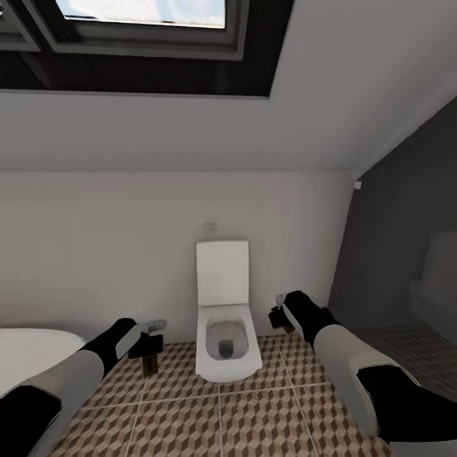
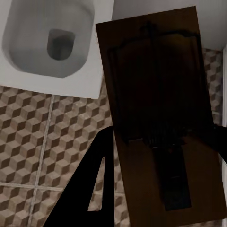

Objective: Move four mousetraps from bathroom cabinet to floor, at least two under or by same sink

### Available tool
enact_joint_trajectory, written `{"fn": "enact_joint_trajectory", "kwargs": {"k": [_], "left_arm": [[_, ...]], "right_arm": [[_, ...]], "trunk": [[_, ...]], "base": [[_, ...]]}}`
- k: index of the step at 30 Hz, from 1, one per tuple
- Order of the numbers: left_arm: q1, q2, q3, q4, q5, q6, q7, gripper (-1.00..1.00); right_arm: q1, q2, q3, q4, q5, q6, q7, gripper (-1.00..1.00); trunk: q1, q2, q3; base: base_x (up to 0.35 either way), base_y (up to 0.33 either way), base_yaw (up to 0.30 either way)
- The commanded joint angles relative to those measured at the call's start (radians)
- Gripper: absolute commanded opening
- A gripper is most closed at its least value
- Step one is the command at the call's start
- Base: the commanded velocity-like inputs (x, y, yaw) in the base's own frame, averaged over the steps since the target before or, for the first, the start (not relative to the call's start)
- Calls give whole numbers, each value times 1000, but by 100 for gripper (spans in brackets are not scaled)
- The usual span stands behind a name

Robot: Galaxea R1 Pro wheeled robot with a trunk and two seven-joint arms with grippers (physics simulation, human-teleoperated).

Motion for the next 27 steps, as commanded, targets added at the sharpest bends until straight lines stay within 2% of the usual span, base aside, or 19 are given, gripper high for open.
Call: {"fn": "enact_joint_trajectory", "kwargs": {"k": [1, 11, 23, 27], "left_arm": [[-1, 1, -6, -2, 5, 4, 2, -100], [-1, 1, -6, 0, 9, 3, 1, -100], [-1, 0, -6, -1, 7, 5, 3, -100], [-1, 0, -6, -2, 6, 6, 2, -100]], "right_arm": [[-1, 0, 3, -2, 9, 5, 10, -100], [-1, -1, 2, 47, 14, -35, 11, -100], [-1, 0, 3, 49, 18, -38, 15, -100], [-1, 0, 3, 49, 18, -37, 16, -100]], "trunk": [[1, -1, -1], [1, -1, -1], [1, -1, -1], [1, -1, -1]], "base": [[324, 0, 0], [325, 0, 0], [323, 0, 0], [130, 0, 0]]}}
